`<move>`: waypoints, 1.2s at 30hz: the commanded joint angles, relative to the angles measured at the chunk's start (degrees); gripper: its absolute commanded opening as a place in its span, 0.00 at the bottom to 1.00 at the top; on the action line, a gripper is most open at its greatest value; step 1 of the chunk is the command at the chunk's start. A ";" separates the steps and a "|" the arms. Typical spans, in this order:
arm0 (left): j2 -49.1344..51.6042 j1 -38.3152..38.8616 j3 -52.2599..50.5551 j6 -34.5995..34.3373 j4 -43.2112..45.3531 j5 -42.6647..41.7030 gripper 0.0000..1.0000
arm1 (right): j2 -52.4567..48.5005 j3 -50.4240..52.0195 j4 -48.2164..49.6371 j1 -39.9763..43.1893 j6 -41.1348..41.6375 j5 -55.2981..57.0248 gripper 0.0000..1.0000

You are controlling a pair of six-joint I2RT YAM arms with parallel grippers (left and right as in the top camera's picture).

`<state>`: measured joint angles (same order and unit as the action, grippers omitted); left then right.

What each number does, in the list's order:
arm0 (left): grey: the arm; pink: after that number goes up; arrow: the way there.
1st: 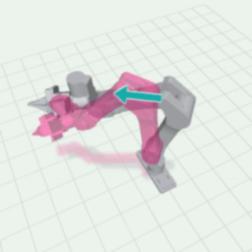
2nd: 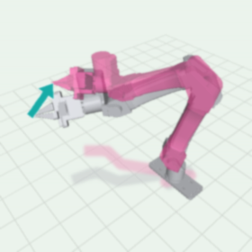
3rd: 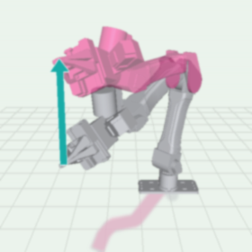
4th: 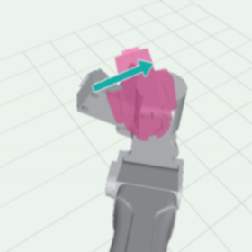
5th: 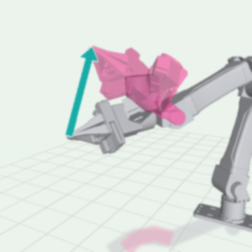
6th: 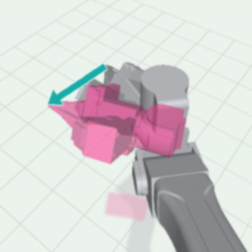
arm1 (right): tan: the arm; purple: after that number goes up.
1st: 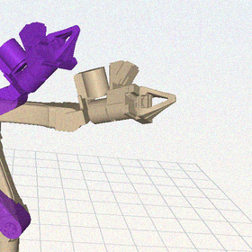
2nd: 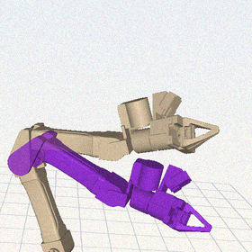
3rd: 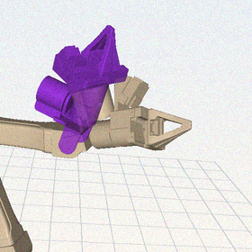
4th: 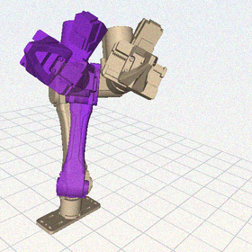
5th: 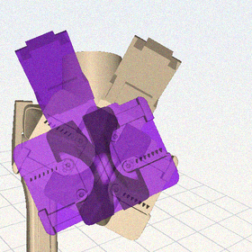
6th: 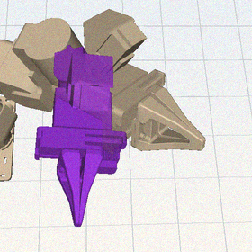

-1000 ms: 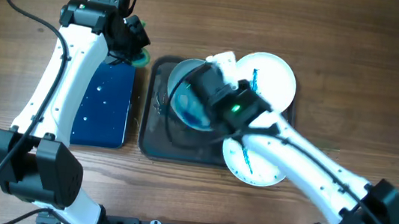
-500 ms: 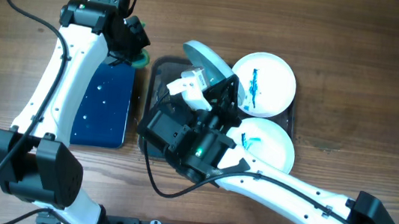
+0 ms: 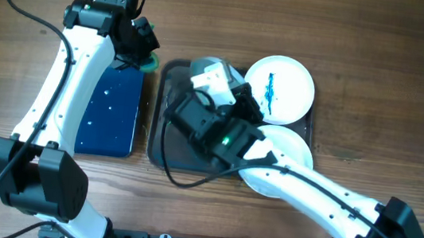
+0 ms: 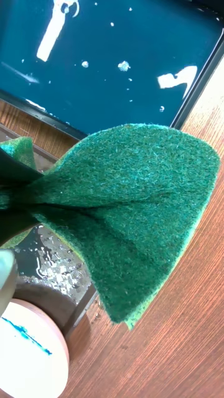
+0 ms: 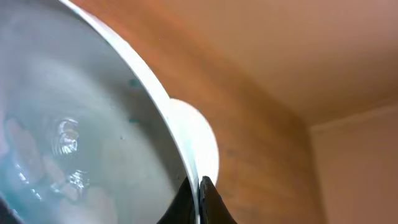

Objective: Clean dirty plates on tray and stack at the side
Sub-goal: 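Lift the scrubbed plate with right gripper and carry it right, then set the plate down right of the tray and release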

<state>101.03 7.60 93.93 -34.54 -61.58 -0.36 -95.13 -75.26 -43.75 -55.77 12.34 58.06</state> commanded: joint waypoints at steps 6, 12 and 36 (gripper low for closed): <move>-0.09 1.16 0.42 1.09 0.46 -0.50 0.04 | 6.05 -1.66 -0.87 23.39 8.61 -52.70 0.04; 0.02 6.34 0.42 1.09 5.53 -1.55 0.04 | 12.44 -1.64 -9.18 58.36 13.64 -68.39 0.04; 4.31 11.26 0.42 1.36 8.28 -1.49 0.04 | 0.87 4.57 -2.36 74.38 -1.09 -80.87 0.55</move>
<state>105.14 18.96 93.93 -34.54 -53.67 -1.61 -94.63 -64.16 -46.00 22.61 18.79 -10.13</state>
